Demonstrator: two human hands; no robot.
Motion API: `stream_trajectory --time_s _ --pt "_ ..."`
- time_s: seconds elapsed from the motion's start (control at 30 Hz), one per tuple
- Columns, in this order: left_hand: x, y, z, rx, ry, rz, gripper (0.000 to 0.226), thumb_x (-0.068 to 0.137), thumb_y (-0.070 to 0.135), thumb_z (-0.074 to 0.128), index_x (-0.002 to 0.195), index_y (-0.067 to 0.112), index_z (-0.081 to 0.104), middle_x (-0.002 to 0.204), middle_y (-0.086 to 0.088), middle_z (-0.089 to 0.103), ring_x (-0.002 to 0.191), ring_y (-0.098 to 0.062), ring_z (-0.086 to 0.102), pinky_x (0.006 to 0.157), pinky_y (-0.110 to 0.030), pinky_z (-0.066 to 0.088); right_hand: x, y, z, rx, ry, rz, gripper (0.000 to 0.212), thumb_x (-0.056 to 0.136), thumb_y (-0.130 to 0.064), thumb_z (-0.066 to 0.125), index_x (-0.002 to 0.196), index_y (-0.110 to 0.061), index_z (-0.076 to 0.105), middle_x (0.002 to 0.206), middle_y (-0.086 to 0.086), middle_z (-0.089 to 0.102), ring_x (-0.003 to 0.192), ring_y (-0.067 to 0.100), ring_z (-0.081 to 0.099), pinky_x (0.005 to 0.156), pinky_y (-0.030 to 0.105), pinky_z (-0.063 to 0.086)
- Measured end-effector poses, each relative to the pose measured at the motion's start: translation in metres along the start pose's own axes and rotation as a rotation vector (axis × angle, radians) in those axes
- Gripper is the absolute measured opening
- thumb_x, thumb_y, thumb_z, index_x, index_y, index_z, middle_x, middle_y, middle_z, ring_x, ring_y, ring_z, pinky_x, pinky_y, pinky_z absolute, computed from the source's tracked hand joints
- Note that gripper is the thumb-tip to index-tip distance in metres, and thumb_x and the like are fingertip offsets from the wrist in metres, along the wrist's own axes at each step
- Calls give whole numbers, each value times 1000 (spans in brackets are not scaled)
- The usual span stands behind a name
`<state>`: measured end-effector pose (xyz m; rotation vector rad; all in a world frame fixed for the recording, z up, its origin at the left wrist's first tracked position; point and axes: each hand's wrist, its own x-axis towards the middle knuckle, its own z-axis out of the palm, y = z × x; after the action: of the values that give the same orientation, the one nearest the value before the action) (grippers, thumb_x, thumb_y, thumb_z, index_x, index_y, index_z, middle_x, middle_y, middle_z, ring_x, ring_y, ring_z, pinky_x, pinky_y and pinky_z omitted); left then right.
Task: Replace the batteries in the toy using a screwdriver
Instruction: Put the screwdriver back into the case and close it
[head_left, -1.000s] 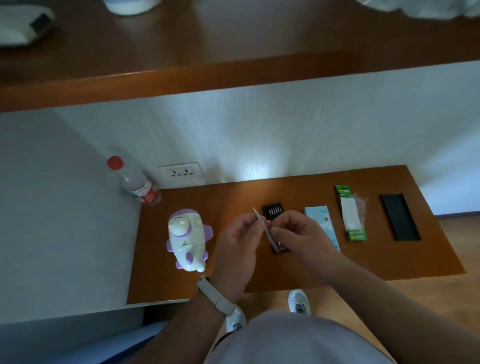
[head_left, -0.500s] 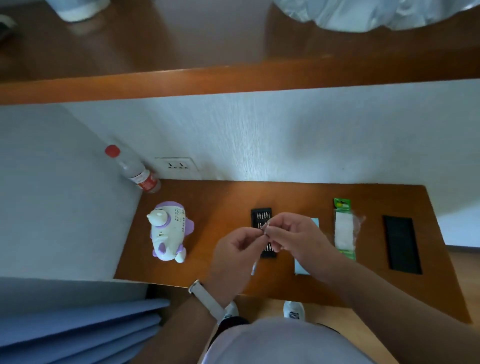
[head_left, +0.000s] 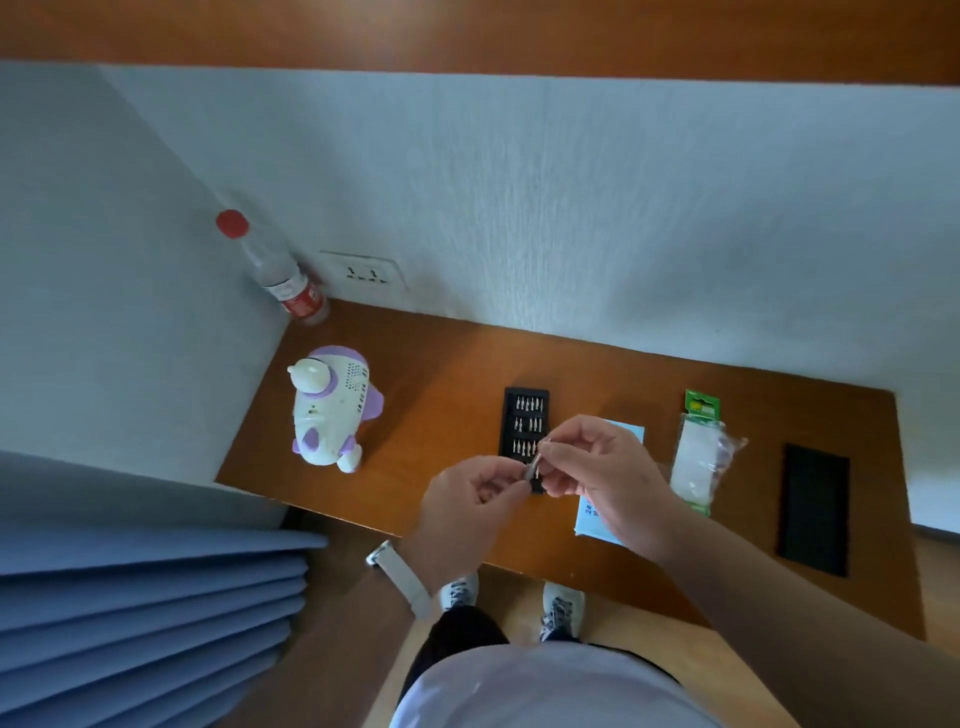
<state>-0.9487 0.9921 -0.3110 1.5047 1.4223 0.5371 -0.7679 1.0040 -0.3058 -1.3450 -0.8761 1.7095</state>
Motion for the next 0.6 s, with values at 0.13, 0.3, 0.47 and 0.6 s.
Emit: stream_trajectory --time_s 0.13,0.3,0.47,0.6 --pt "18 -12 1 69 -6 19 26 94 26 67 83 50 63 74 26 68 72 8 60 63 -10 45 15 5 -7 98 66 31 8 94 -1 60 88 2 65 71 14 67 62 19 62 60 26 54" --pt "41 -38 -3 49 22 -55 8 94 32 65 92 40 68 78 16 70 73 3 63 59 -10 45 39 14 -30 88 165 78 8 94 -5 62 87 -3 65 74 10 68 68 21 64 64 28 55" --pt "66 -65 3 30 122 -202 3 90 37 68 89 35 70 80 17 73 76 3 67 65 -12 48 65 33 -38 -154 189 167 3 90 -1 64 92 0 65 83 14 74 73 24 72 68 28 58" --pt "88 -77 11 -17 144 -252 6 91 34 69 86 36 67 84 15 73 82 -3 70 70 -19 54 87 44 -37 -323 166 161 4 90 -4 64 90 -5 68 77 8 75 73 22 74 65 26 59"
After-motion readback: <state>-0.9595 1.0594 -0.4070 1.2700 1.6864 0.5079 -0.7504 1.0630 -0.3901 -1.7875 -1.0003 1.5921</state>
